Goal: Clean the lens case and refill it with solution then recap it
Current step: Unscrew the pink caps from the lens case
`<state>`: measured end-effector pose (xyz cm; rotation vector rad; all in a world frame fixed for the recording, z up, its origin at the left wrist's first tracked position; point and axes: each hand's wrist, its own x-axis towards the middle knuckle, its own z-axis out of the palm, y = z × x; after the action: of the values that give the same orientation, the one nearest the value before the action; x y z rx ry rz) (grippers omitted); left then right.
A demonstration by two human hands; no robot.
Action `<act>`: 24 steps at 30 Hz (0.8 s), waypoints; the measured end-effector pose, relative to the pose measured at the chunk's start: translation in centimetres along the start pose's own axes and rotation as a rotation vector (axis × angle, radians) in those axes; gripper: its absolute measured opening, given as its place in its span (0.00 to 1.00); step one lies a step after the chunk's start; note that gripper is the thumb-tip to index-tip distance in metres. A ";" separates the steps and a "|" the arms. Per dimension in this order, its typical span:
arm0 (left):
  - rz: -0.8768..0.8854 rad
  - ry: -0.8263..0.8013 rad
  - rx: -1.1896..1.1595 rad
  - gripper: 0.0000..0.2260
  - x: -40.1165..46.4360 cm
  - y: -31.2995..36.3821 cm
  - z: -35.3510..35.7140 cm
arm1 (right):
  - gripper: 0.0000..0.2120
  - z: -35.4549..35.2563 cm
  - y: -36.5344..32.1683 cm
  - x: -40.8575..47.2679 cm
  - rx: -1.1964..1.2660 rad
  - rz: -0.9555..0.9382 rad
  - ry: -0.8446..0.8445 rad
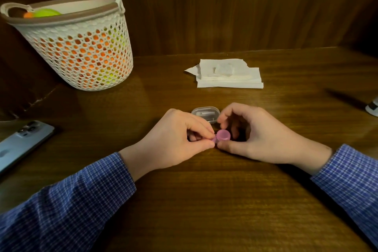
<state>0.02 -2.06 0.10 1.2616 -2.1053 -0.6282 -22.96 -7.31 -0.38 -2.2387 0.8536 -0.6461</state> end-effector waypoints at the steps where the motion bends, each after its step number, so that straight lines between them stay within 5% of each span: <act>1: -0.004 0.000 -0.002 0.08 0.0 0.0 0.0 | 0.17 0.0 0.1 0.1 -0.001 -0.005 0.003; 24: 0.013 0.000 -0.017 0.08 0.0 -0.1 0.0 | 0.18 -0.2 0.3 0.1 0.083 -0.028 -0.031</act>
<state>0.06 -2.12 0.08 1.2377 -2.1023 -0.6391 -23.10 -7.61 -0.45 -2.1836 0.7675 -0.6473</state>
